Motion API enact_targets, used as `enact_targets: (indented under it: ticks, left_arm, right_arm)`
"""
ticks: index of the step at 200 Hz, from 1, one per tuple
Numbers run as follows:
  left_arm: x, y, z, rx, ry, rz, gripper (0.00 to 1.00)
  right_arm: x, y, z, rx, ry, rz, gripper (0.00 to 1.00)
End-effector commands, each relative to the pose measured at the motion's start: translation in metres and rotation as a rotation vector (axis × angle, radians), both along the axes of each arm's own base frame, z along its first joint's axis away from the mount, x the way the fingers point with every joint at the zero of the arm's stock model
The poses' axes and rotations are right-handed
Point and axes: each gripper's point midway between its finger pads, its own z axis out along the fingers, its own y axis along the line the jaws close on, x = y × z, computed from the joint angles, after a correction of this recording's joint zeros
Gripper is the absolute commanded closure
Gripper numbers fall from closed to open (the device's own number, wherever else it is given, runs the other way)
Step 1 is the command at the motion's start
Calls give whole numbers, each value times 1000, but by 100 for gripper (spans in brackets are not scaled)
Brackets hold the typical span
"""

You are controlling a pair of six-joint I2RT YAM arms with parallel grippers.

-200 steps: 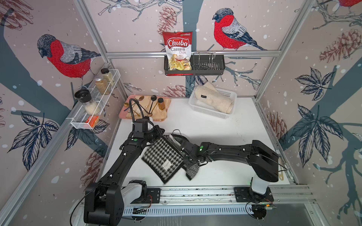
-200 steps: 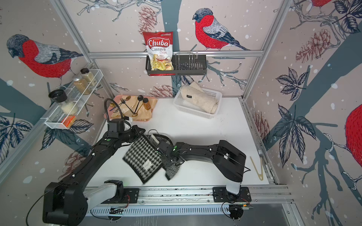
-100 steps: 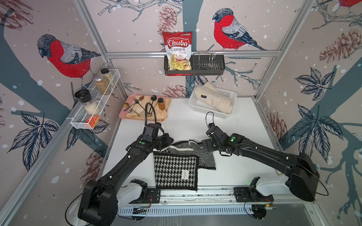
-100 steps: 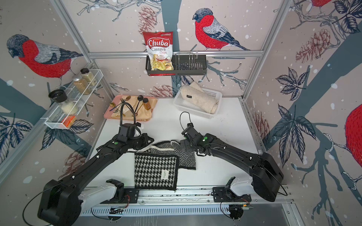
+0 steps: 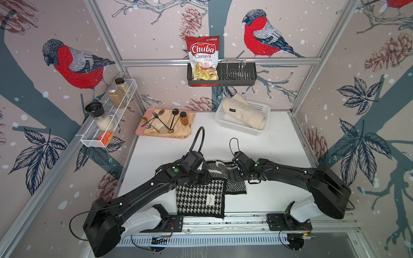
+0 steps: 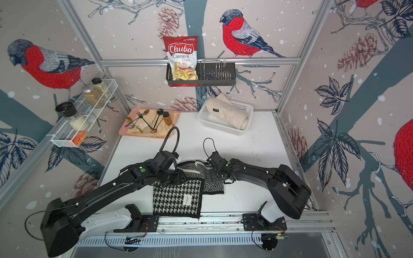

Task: Roll up the scarf and place it into the basket
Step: Flatten out the scarf at the center of the board.

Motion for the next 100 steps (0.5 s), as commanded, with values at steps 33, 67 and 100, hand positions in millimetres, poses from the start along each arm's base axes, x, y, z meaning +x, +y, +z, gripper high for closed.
enact_targets:
  ticks: [33,67,100]
  left_arm:
    - [-47,0,-42,150,130,-37,46]
    - [-58,-33,-51,191,114,-146,42]
    - [-64,-63,-62,247,94,-222,41]
  right_arm:
    - [7,1,-29,48,62,-60,66]
    - [11,-13,-43,28,81,-117,100]
    - [17,-38,-53,44,90,-235,100]
